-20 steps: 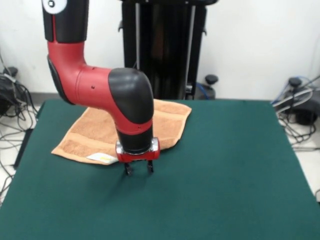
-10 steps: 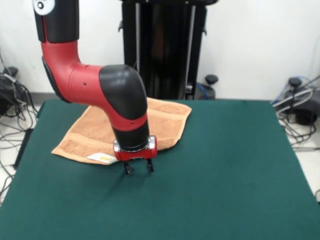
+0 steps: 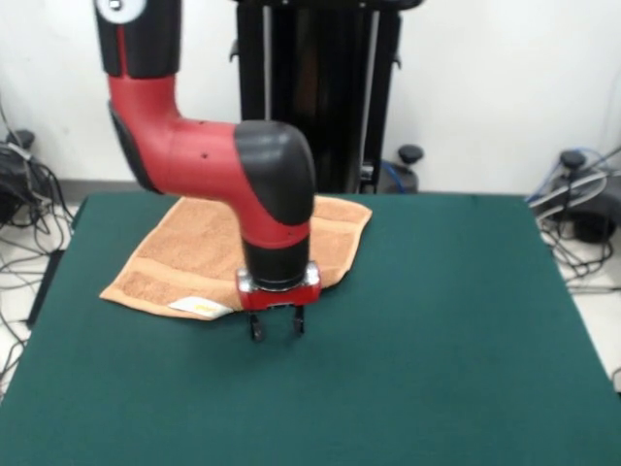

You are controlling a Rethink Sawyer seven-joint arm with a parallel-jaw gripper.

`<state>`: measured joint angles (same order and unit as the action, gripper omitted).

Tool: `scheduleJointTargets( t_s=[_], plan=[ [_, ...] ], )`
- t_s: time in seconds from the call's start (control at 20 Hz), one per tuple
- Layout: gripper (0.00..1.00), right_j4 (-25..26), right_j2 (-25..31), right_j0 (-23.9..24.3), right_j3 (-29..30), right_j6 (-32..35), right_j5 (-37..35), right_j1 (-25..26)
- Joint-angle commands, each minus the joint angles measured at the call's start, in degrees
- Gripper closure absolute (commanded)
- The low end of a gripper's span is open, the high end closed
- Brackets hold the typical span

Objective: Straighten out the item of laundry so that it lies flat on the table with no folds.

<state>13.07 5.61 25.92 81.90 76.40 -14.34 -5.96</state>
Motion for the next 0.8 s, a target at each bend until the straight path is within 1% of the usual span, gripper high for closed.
scheduleJointTargets(
  t_s=[0.05, 0.1, 0.2, 0.3, 0.45, 0.65, 0.8],
  plan=[
    [0.0, 5.52, -2.6, -4.37, 5.63, 5.0, -1.55, 7.23],
    [0.0, 6.01, -1.96, -3.83, 5.63, 3.23, -2.47, 7.49],
    [0.0, 7.19, -0.82, -2.77, 5.81, 1.58, -1.84, 8.04],
    [0.0, 8.21, -0.07, -1.93, 6.15, 1.18, -1.31, 8.33],
    [0.0, 8.46, 0.39, -1.41, 6.78, 1.09, -2.16, 8.32],
    [0.0, 8.47, -1.44, -2.56, 7.5, 2.07, -2.97, 7.27],
    [0.0, 9.48, -1.44, -1.68, 8.27, 0.42, -3.92, 6.62]
  ],
)
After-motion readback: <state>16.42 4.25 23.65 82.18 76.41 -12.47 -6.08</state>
